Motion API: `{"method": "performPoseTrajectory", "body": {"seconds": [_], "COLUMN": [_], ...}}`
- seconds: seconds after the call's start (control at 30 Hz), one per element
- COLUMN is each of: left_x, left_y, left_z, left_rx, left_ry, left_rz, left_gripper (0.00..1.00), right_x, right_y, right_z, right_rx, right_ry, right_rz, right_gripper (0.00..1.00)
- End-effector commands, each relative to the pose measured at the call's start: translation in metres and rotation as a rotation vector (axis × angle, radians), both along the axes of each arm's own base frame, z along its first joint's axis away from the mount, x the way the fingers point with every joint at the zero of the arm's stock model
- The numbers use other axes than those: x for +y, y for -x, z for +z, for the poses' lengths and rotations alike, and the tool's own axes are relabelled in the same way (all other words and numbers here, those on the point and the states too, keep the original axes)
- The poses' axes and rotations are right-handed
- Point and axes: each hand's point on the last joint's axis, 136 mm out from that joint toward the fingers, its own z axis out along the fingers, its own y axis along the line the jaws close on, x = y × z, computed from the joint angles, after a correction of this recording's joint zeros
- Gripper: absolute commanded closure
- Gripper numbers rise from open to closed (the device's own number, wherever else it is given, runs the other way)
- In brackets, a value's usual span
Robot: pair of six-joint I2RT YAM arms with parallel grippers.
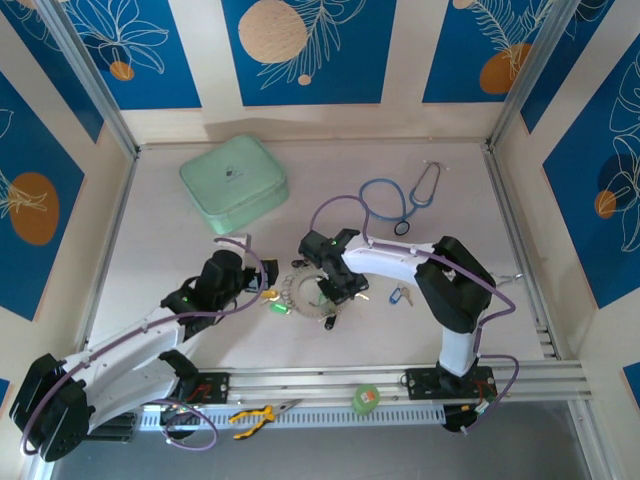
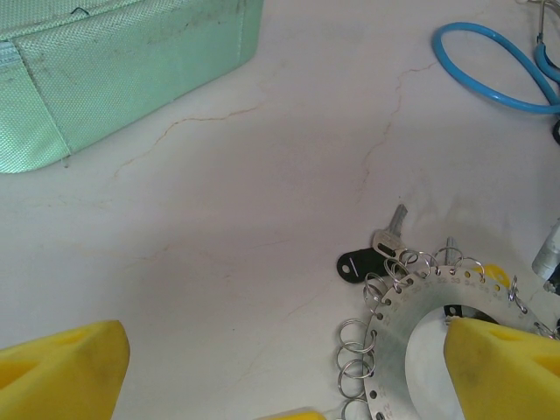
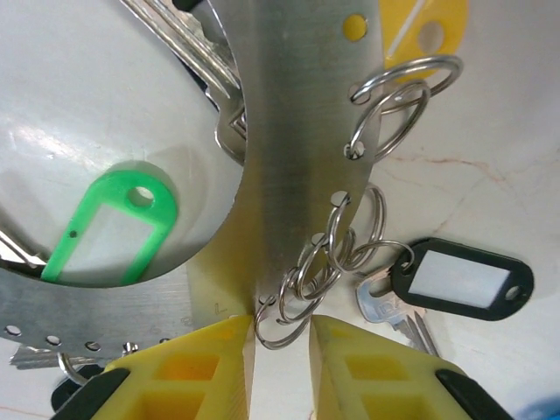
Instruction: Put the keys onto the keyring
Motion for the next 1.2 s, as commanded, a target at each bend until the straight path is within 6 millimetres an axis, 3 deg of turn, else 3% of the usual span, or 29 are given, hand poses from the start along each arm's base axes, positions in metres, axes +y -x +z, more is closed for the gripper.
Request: {"method": "performPoseTrajectory", "body": {"seconds": [0.0,0.37,0.7,0.8,1.17], "left_x": [-0.003,-0.003,-0.005,-0.006,-0.002], "left_y": [-0.006,-0.006,-0.008,-0.007,-0.005], "left_z": [0.012,0.011,0.012,0.012,0.013], "left_rx": [-0.035,-0.033,-0.046,-0.048,-0.057], "left_ry": [0.017,0.014,0.014,0.015,0.011], "left_rz": [0.007,0.006,-0.002,-0.007,-0.005], "left_gripper": [0.08,0.08,0.08,0.08,0.08], "right_x": [-0.007,-0.004,0.01,0.006,-0.002], "right_y": [-0.002,0.0,-0.017,-0.012,0.009], "right_z": [0.004,0.003,0.054,0.047,0.017], "right_rx": [-0.022,-0.013,-0.297,-0.315,-0.117], "right_ry": [0.07,0.052,-0.209,-0.242,-0.145], "right_rz": [0.013,0.026,0.257,0.323,0.267], "right_gripper": [0.77,0.8,0.73,0.72,0.68]}}
